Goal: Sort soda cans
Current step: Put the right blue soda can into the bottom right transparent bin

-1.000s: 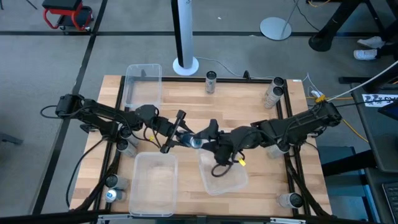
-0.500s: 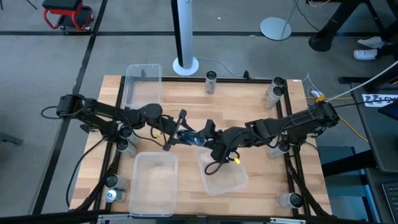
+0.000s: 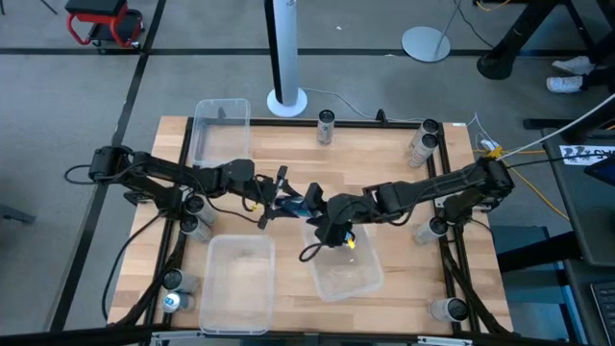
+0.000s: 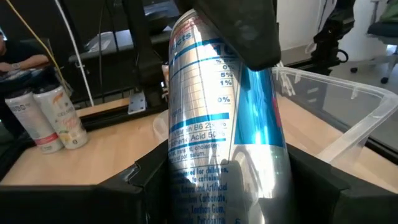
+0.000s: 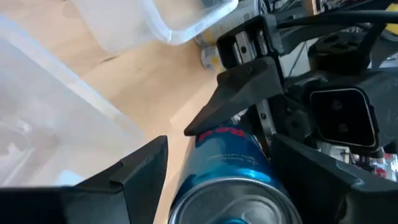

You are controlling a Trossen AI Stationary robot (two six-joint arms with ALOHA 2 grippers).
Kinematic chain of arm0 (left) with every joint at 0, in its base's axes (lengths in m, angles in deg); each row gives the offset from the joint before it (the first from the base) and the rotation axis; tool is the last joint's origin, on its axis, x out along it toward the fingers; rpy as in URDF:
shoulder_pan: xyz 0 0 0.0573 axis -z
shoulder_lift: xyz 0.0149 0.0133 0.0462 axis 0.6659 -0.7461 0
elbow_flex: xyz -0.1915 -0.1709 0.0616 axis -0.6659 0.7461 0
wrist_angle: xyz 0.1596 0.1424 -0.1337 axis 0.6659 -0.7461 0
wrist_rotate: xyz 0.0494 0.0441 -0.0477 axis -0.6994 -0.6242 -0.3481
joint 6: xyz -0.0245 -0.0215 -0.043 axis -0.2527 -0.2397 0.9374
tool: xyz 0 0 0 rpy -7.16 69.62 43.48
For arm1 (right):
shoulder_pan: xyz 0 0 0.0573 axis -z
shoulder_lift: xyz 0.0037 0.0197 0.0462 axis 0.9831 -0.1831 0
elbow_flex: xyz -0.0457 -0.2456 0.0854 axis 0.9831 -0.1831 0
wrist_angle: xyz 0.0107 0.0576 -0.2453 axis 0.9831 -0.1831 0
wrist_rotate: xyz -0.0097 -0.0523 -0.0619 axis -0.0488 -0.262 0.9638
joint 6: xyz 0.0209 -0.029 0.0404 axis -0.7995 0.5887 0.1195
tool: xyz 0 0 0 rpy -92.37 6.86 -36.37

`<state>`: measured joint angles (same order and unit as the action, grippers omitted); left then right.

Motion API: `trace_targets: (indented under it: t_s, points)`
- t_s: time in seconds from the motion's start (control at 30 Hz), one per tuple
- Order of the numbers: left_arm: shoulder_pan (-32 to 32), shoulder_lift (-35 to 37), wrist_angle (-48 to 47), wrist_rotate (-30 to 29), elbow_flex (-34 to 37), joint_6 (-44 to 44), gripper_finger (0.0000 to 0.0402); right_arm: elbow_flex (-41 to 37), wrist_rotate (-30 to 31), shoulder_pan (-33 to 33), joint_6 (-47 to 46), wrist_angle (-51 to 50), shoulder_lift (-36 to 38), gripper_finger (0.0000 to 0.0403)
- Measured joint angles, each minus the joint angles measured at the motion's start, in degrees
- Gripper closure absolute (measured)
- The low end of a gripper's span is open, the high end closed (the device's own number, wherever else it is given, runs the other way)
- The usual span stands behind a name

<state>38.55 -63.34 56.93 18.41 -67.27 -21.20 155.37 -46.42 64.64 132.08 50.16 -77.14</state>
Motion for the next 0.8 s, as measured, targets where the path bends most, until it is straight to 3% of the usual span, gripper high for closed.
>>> trace_targets:
  t_s: [0.33, 0.8]
  points:
    - [0.1, 0.0, -0.6, 0.8, 0.0, 0.9, 0.0181, 0.0, 4.5, -0.2, 0.7, -3.5, 0.5, 0.0121]
    - [0.2, 0.0, -0.2, 2.1, 0.0, 1.5, 0.0181, 0.0, 5.1, 0.2, 3.5, -3.8, 0.5, 0.0121]
